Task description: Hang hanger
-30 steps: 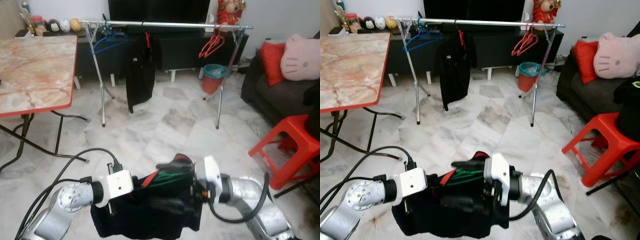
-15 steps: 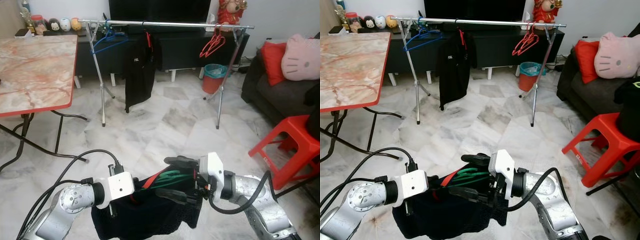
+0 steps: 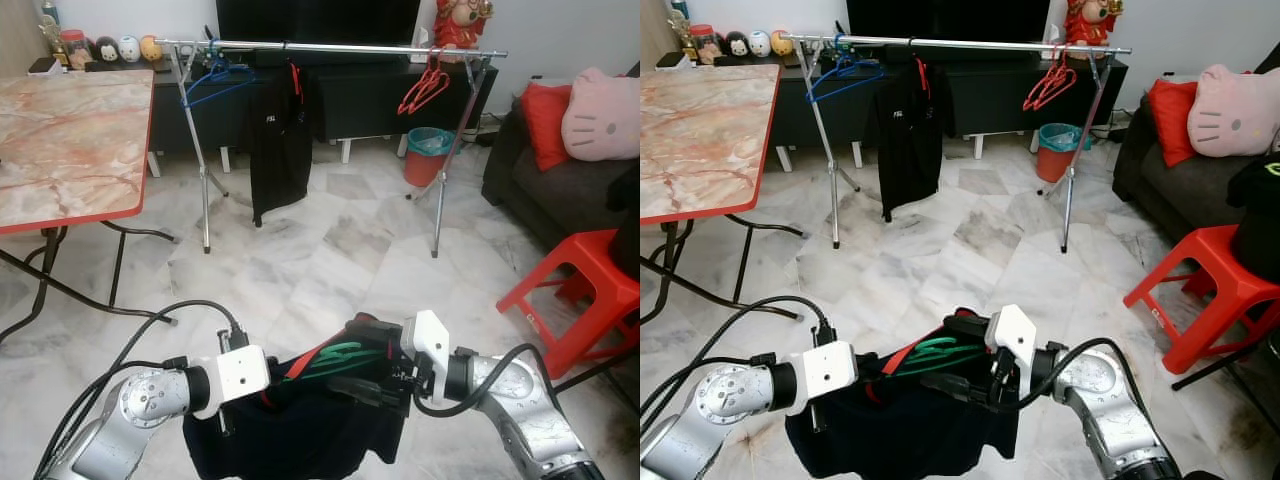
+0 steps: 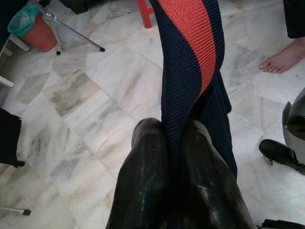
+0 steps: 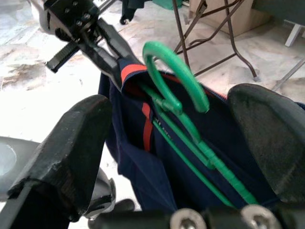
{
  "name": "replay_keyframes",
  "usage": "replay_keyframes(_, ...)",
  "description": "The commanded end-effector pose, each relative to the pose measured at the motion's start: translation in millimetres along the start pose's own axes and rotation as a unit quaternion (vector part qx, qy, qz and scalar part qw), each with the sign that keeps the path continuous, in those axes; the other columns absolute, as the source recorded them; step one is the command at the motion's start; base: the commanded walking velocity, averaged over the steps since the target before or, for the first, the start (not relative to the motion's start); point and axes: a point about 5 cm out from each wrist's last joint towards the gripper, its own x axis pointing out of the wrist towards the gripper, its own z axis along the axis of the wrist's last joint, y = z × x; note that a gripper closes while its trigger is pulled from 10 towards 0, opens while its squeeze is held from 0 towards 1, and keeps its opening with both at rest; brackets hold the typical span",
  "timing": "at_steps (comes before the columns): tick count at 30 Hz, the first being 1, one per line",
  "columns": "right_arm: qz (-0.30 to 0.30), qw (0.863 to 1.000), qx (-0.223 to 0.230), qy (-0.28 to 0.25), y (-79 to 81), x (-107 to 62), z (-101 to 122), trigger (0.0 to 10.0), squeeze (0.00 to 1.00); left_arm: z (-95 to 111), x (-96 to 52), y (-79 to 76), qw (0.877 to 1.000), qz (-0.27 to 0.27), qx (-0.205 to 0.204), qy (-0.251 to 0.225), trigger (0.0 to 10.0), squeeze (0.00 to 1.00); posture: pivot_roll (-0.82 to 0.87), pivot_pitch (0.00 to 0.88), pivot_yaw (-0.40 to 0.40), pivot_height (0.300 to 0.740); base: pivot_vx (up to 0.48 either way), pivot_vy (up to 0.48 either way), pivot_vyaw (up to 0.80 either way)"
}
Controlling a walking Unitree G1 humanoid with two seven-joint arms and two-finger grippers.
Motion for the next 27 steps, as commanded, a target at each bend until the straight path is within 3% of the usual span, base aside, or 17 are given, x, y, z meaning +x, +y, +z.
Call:
replay_keyframes(1, -0.001, 1.000, -0.004, 0.014, -1.2, -4.1, -4, 10.0, 0.00, 8, -1.5, 5.1, 1.000, 0.007, 0.018, -0.015, 10.0, 0.00, 0.16, 0.000, -0.064, 0.740, 0.000, 0.000, 0.00)
replay_keyframes(7, -0.019, 0.998, -0.020, 0.064, -8.0, -11.6, -20, 10.0, 0.00, 14, -2.1, 3.9, 0.999, 0.000, 0.028, -0.024, 10.0, 0.00, 0.16, 0.000, -0.068, 0.740, 0.000, 0.000, 0.00)
replay_keyframes(13, -0.036, 0.997, -0.025, 0.064, -12.9, -11.8, -20, 10.0, 0.00, 17, -4.4, 3.6, 0.999, -0.008, 0.034, -0.024, 10.0, 0.00, 0.16, 0.000, -0.069, 0.740, 0.000, 0.000, 0.00)
replay_keyframes(18, -0.021, 0.999, -0.030, 0.031, -12.6, -9.2, -9, 10.0, 0.00, 15, -6.6, 5.1, 0.999, -0.008, 0.039, -0.017, 10.0, 0.00, 0.16, 0.000, -0.067, 0.740, 0.000, 0.000, 0.00)
replay_keyframes(25, 0.000, 0.999, -0.032, 0.037, -12.9, -11.9, -11, 10.0, 0.00, 18, -4.2, 2.9, 0.999, -0.012, 0.041, -0.022, 10.0, 0.00, 0.17, 0.000, -0.071, 0.740, 0.000, 0.000, 0.00)
replay_keyframes(27, 0.039, 0.998, -0.021, 0.042, -8.9, -13.0, -10, 10.0, 0.00, 20, -3.7, 1.6, 0.999, -0.014, 0.044, -0.024, 10.0, 0.00, 0.17, 0.000, -0.073, 0.740, 0.000, 0.000, 0.00)
